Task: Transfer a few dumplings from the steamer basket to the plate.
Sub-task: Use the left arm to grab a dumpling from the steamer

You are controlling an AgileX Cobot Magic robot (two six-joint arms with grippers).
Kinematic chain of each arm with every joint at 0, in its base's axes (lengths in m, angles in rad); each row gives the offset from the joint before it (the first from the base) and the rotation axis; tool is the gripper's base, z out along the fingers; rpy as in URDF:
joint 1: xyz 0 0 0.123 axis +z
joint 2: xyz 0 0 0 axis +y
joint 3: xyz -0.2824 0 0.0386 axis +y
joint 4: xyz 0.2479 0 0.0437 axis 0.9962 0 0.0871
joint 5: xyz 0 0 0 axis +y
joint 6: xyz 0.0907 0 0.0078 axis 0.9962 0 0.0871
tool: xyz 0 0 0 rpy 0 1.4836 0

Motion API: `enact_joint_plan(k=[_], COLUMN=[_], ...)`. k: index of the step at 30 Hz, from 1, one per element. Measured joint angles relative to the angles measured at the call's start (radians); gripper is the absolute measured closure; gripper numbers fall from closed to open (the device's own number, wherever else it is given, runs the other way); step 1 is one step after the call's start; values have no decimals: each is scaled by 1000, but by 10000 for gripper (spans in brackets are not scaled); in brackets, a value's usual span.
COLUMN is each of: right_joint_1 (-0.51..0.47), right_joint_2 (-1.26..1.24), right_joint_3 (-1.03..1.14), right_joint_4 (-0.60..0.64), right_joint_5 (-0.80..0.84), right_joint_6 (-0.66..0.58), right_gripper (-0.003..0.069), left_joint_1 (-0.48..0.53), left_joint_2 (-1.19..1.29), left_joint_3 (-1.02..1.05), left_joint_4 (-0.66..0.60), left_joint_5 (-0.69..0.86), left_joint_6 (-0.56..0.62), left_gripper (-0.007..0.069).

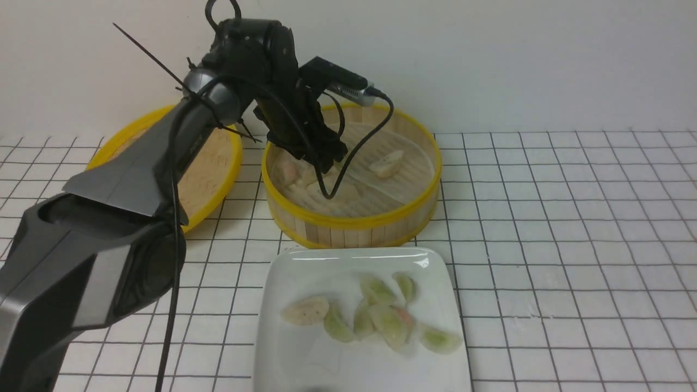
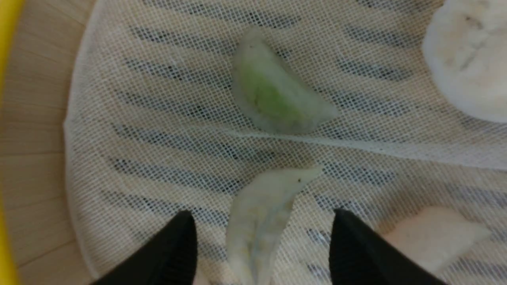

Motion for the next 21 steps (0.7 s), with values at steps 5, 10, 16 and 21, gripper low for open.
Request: enact_joint_plan(k=[5,10,16,21], right_joint_1=[0,0,0,0], right_joint_2=[0,0,0,0], right_joint_3=[0,0,0,0], right_joint_4=[0,0,0,1], right_joint_5=[0,0,0,0], right_joint_6=[-2,-3,-3,-3], right_gripper=[669,669,669,669], left_joint_1=[0,0,0,0], left_joint_2=[34,40,4,-152], left_joint_3=[0,-2,-39,-43], left_joint_4=[0,-9,0,-17], left_joint_5=[-5,5,60,72], left_joint_6=[0,0,-3,-55], left_gripper=[234,424,451,451])
